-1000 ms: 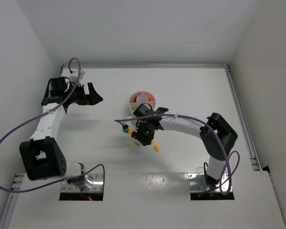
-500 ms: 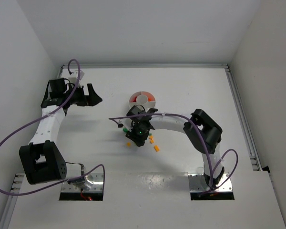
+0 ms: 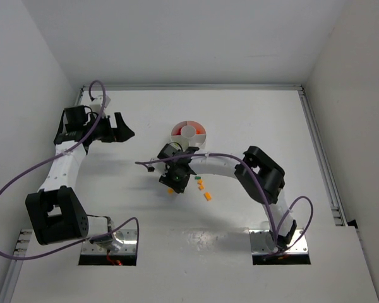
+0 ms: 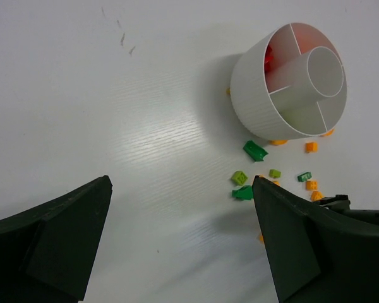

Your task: Sort the legos into containers by color

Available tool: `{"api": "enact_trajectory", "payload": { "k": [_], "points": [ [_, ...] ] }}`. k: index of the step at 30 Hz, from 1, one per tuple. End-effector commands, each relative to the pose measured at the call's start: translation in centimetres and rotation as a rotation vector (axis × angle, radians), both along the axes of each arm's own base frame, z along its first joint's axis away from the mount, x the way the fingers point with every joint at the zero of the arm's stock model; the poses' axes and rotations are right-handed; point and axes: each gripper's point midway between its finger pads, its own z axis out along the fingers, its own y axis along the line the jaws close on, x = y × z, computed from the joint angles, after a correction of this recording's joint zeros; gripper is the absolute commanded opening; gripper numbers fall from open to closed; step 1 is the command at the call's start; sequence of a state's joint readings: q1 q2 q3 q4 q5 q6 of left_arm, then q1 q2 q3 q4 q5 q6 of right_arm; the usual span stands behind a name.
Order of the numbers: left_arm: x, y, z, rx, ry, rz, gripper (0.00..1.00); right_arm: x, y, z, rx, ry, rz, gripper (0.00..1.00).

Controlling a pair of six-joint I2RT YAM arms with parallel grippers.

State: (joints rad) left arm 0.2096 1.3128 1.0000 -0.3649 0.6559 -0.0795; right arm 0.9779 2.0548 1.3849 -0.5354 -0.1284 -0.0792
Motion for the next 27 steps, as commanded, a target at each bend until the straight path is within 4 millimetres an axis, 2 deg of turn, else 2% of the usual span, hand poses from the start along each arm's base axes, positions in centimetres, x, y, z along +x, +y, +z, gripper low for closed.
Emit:
{"api": "enact_trajectory", "payload": {
  "k": [1, 5, 8, 13, 14, 16, 17, 18, 20, 22, 23, 24, 25, 26, 27],
  "points": [
    [0.1, 0.6, 1.3, 0.012, -0.053, 0.016, 1.00, 0.5, 1.0, 0.6, -0.006, -0.046, -0.009, 0.34],
    [0.0, 0.9, 1.6, 0.014, -0.062, 0.026, 1.00, 0.0, 0.6, 0.1, -0.026, -0.044, -0.003, 0.30],
    [-0.2, 0.8, 1.3, 0.014, -0.058, 0.014, 1.00, 0.3, 0.2, -0.2, -0.041, -0.067, -0.012, 0.23],
    [0.0, 0.8, 1.4, 0.016, -0.067, 0.014, 1.00, 1.0, 0.2, 0.1, -0.048, -0.098, -0.024, 0.05],
    [0.0, 1.2, 1.4, 0.016, -0.067, 0.023, 1.00, 1.4, 0.9, 1.1, -0.023, -0.113, -0.026, 0.03],
    [0.0, 1.2, 1.4, 0.016, -0.067, 0.023, 1.00, 2.7, 0.6, 2.3, -0.013, -0.120, -0.054, 0.00],
    [0.0, 1.1, 1.5, 0.009, -0.063, 0.027, 1.00, 3.2, 1.6, 4.1, 0.029, -0.137, -0.053, 0.00],
    [0.0, 1.1, 1.5, 0.009, -0.063, 0.027, 1.00, 4.1, 1.4, 5.1, 0.033, -0.162, -0.061, 0.00],
    [0.0, 1.1, 1.5, 0.002, -0.059, 0.032, 1.00, 5.3, 2.3, 8.7, 0.089, -0.205, -0.066, 0.00],
    [0.0, 0.9, 1.5, -0.002, -0.057, 0.013, 1.00, 7.1, 1.9, 10.5, 0.120, -0.224, -0.093, 0.00],
    [0.0, 0.9, 1.5, -0.002, -0.057, 0.013, 1.00, 8.1, 2.4, 12.7, 0.165, -0.247, -0.104, 0.00],
    [-0.1, 0.7, 1.6, -0.015, -0.054, 0.009, 1.00, 8.5, 2.2, 13.4, 0.168, -0.251, -0.115, 0.00],
    [0.1, 0.7, 2.0, -0.012, -0.064, 0.009, 1.00, 9.8, 2.2, 14.9, 0.198, -0.267, -0.134, 0.00],
    [0.3, 0.7, 2.3, -0.021, -0.075, 0.017, 1.00, 10.5, 2.1, 15.6, 0.209, -0.284, -0.137, 0.00],
    [0.5, 0.7, 2.4, -0.043, -0.076, 0.032, 1.00, 10.8, 1.9, 15.5, 0.200, -0.279, -0.145, 0.00]
  ]
}}
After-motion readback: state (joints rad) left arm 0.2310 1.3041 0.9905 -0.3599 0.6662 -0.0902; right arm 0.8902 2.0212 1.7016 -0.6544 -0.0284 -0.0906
